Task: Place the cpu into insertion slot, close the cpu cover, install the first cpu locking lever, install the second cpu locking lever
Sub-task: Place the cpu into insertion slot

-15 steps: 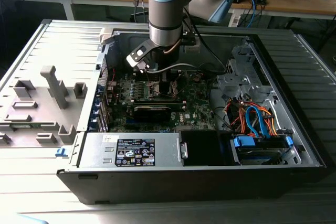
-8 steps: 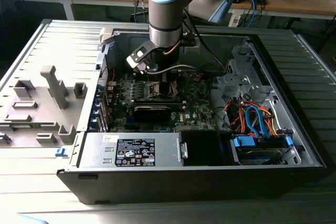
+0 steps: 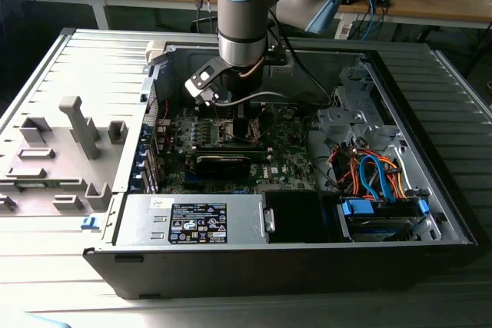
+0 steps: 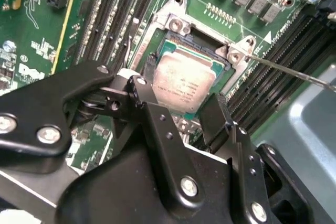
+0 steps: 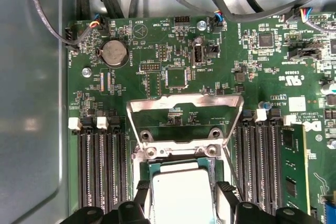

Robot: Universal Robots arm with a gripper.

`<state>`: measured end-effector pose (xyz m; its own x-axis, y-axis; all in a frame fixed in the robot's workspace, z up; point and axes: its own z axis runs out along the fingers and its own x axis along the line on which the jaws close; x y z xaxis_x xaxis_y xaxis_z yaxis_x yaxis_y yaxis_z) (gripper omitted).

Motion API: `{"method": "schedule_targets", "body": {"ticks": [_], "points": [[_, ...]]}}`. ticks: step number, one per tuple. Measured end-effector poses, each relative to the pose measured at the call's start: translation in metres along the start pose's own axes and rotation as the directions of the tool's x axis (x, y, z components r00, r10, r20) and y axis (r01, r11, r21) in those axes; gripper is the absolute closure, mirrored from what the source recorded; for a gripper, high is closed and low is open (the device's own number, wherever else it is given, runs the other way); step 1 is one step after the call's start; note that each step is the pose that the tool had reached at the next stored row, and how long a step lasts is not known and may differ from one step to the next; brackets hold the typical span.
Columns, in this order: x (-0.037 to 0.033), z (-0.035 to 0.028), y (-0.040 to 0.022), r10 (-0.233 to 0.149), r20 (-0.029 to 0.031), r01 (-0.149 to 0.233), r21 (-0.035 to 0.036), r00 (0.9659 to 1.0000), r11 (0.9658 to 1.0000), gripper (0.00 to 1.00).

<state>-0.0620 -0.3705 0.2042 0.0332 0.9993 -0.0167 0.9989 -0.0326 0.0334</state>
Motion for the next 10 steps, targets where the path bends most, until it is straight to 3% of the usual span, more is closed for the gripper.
{"method": "schedule_targets", "body": {"ticks": [2,5,10], "points": [[0.0000,0.0003,-0.0001,-0.008,-0.0007,0.008,0.0002,1.0000,1.0000,0.39],[0.0000,0.0011,0.0000,-0.053,-0.0021,0.053,-0.0004,0.9986,0.9986,0.39],[0.0001,0.0026,0.0007,-0.060,-0.0027,0.060,-0.0004,0.9982,0.9982,0.39]]}}
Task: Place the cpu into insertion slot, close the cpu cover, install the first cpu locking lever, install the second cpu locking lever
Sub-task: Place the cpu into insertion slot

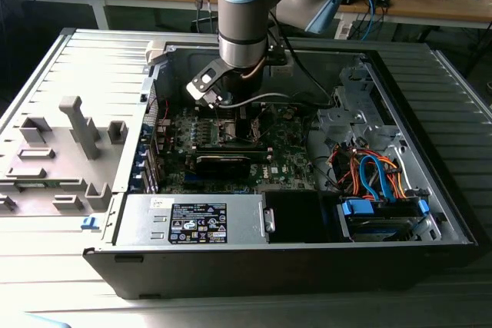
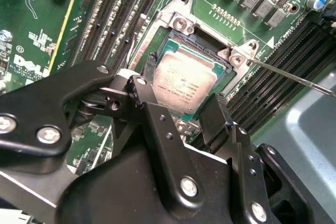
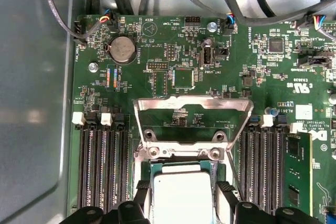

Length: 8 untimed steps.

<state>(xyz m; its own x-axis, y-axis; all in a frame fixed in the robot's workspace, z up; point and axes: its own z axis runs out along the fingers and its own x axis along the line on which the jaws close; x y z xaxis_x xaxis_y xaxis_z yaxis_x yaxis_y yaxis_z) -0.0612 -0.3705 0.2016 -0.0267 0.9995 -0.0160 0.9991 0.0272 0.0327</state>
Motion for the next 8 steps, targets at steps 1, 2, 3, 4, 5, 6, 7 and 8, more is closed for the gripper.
{"method": "schedule_targets", "body": {"ticks": [1,2,3,4,5,6,7,8], "points": [[0.0000,0.0006,0.0001,-0.001,-0.0002,0.001,0.0000,1.0000,1.0000,0.39],[0.0000,0.0010,0.0000,-0.001,-0.0002,0.001,0.0000,1.0000,1.0000,0.39],[0.0000,0.0012,0.0000,-0.002,-0.0001,0.002,0.0001,1.0000,1.0000,0.39],[0.0000,0.0013,0.0000,-0.002,0.0000,0.002,0.0002,1.0000,1.0000,0.39],[0.0000,0.0014,0.0000,-0.002,0.0001,0.002,0.0002,1.0000,1.0000,0.39],[0.0000,0.0015,0.0000,-0.002,-0.0001,0.002,0.0001,1.0000,1.0000,0.39],[0.0000,0.0016,0.0000,-0.002,-0.0002,0.002,0.0001,1.0000,1.0000,0.39],[0.0000,0.0016,0.0000,-0.002,-0.0001,0.002,0.0000,1.0000,1.0000,0.39]]}}
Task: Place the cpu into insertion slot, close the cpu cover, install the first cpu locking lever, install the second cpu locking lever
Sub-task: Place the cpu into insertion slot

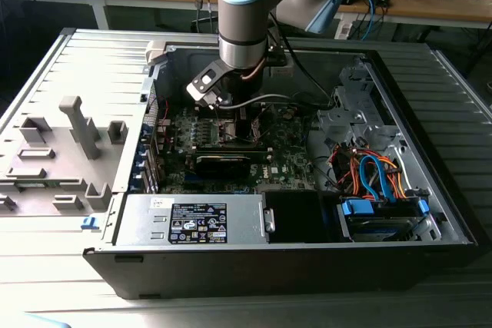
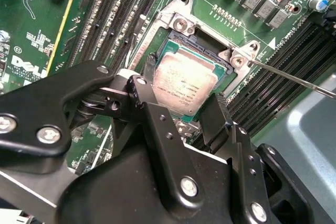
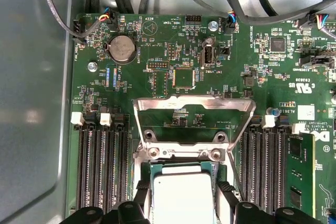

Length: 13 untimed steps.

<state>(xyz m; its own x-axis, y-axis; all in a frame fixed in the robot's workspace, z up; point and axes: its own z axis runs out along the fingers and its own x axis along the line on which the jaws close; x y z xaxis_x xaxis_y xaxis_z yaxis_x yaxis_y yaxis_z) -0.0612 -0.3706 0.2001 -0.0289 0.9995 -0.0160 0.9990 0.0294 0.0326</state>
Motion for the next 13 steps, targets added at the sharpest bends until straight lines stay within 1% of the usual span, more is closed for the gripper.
{"method": "schedule_targets", "body": {"ticks": [4,5,13], "points": [[0.0000,0.0000,0.0000,0.000,-0.0001,0.000,0.0001,1.0000,1.0000,0.39],[0.0000,0.0001,0.0000,0.000,-0.0002,0.000,0.0002,1.0000,1.0000,0.45],[0.0000,0.0001,0.0000,0.000,0.0000,0.000,0.0001,1.0000,1.0000,0.45]]}}
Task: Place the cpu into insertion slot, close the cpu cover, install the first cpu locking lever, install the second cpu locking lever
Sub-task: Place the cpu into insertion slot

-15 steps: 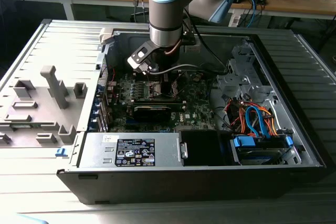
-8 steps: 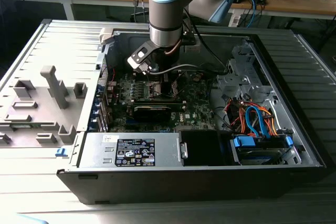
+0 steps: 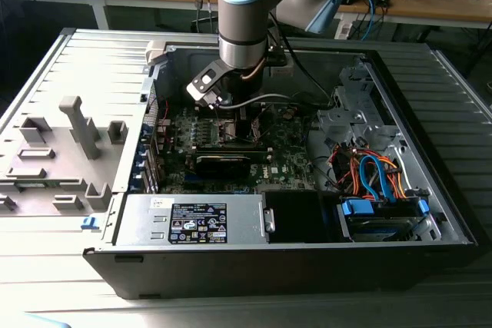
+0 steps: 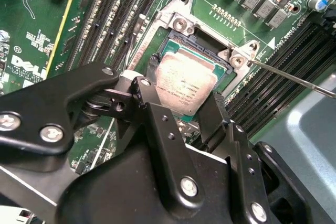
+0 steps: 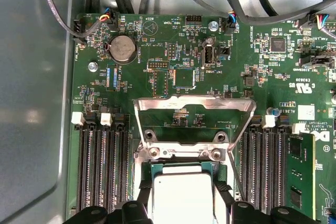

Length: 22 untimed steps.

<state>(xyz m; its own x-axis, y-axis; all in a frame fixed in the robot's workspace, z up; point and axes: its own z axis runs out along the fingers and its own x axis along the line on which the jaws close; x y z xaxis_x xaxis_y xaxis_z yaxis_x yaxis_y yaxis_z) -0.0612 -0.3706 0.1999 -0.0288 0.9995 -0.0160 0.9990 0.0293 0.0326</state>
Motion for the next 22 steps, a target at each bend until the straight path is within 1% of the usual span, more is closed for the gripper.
{"method": "schedule_targets", "body": {"ticks": [2,3,4,5,6,7,10,22], "points": [[0.0001,-0.0006,0.0001,0.000,-0.0005,0.000,-0.0004,1.0000,1.0000,0.45],[0.0000,-0.0037,0.0001,0.001,0.0000,-0.001,-0.0001,1.0000,1.0000,0.45],[-0.0001,-0.0054,0.0002,0.002,0.0000,-0.002,0.0000,1.0000,1.0000,0.45],[0.0000,-0.0054,0.0002,0.011,-0.0004,-0.011,-0.0001,0.9999,0.9999,0.45],[-0.0001,-0.0046,-0.0005,0.032,0.0005,-0.032,0.0004,0.9995,0.9995,0.45],[-0.0005,-0.0025,-0.0017,0.032,0.0004,-0.032,0.0004,0.9995,0.9995,0.45],[-0.0006,-0.0010,-0.0018,0.032,0.0005,-0.032,0.0005,0.9995,0.9995,0.45],[-0.0008,-0.0002,-0.0005,0.034,0.0004,-0.034,0.0004,0.9994,0.9994,0.45]]}}
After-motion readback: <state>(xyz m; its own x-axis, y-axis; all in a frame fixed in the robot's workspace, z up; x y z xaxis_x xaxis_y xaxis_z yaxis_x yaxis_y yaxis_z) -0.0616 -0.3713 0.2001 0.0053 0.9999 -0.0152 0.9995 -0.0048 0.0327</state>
